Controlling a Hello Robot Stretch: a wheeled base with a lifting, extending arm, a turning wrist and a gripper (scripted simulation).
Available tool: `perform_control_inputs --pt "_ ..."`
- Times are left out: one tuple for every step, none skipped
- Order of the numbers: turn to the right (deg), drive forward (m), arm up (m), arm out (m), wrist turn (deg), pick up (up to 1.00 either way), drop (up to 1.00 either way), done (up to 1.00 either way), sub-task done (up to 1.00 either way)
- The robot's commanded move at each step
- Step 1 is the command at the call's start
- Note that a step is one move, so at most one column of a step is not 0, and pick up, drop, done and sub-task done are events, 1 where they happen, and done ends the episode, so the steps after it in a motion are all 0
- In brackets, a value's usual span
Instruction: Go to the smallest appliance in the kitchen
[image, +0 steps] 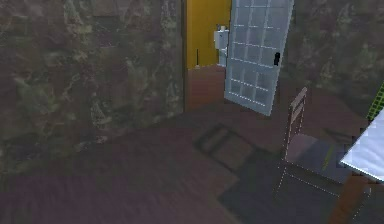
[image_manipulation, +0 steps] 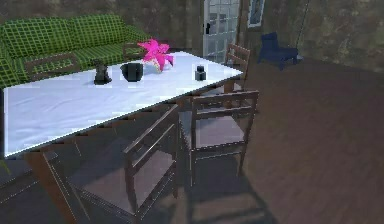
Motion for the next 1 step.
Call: perform_control_inputs --pt "6.0 0.00 0.00 0.00 0.0 0.00 0.00 0.00 0.00"
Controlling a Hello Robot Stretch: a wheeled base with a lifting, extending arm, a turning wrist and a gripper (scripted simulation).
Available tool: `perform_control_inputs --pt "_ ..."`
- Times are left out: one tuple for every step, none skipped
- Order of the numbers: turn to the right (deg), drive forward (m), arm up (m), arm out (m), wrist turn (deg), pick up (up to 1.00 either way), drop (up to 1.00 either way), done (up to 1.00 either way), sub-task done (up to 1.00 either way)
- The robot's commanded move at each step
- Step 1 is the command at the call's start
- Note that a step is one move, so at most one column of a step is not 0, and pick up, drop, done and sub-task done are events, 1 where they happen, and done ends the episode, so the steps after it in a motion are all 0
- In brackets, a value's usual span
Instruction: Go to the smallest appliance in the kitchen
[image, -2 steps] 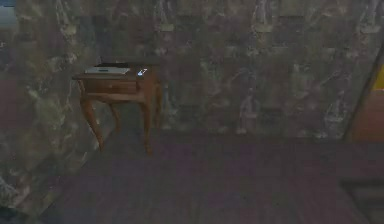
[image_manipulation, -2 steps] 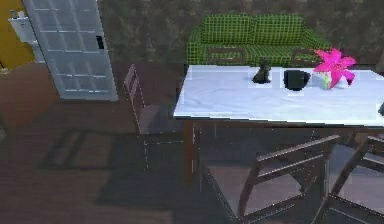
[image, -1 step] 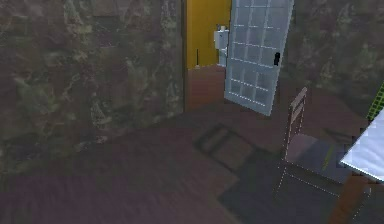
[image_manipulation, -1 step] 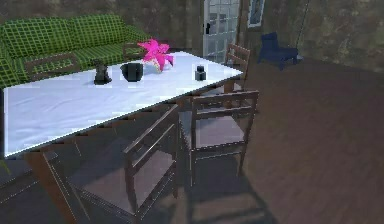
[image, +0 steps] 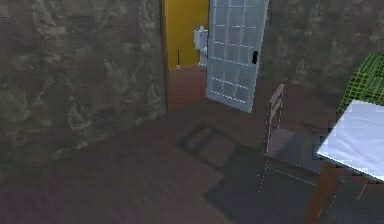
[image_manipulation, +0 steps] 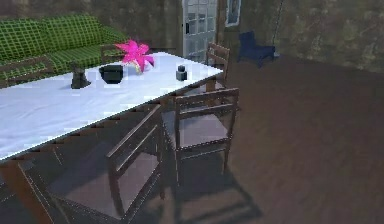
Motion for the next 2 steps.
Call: perform_control_inputs --pt "3.0 0.00 0.00 0.00 0.0 0.00 0.00 0.00 0.00" --pt "0.0 1.00 0.00 0.00 0.0 0.00 0.00 0.00 0.00"
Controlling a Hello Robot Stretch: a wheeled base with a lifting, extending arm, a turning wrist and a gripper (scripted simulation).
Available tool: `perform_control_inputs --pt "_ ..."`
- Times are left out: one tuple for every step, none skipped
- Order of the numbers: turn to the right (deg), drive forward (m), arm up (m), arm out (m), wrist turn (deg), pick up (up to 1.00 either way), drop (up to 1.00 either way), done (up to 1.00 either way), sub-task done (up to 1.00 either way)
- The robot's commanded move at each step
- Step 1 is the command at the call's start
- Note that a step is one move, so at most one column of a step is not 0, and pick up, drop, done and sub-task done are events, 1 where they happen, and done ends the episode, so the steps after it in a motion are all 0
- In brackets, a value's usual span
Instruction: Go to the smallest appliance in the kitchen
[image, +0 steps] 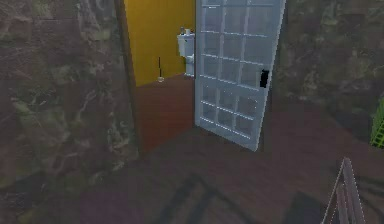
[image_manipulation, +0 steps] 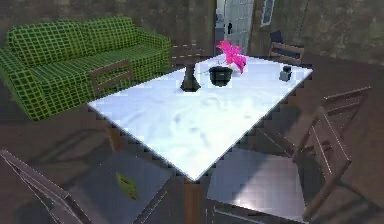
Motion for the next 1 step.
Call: perform_control_inputs --pt "0.0 0.65 0.00 0.00 0.0 0.00 0.00 0.00 0.00"
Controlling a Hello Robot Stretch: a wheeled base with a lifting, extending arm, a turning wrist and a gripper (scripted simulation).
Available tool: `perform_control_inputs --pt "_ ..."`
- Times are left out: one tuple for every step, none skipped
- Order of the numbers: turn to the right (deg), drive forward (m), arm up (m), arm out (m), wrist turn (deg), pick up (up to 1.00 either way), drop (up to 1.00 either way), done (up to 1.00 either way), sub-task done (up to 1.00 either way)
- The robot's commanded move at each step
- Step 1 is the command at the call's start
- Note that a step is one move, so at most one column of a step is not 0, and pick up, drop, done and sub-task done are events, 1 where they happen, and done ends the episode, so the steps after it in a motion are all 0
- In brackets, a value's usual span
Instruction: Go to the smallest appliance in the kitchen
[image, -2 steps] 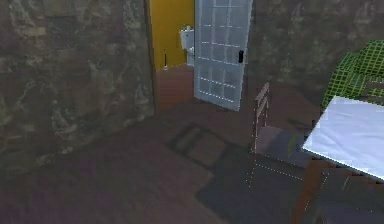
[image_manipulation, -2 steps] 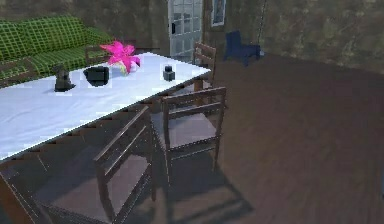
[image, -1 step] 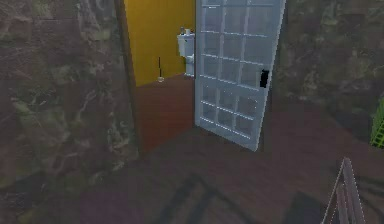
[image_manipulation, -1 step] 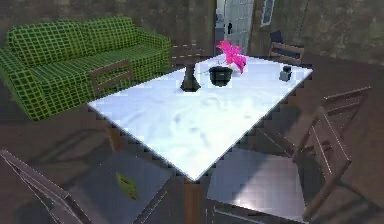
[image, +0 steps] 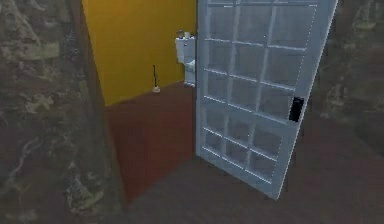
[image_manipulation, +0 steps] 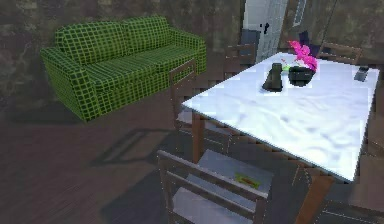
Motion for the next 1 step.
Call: perform_control_inputs --pt "-3.0 0.00 0.00 0.00 0.0 0.00 0.00 0.00 0.00"
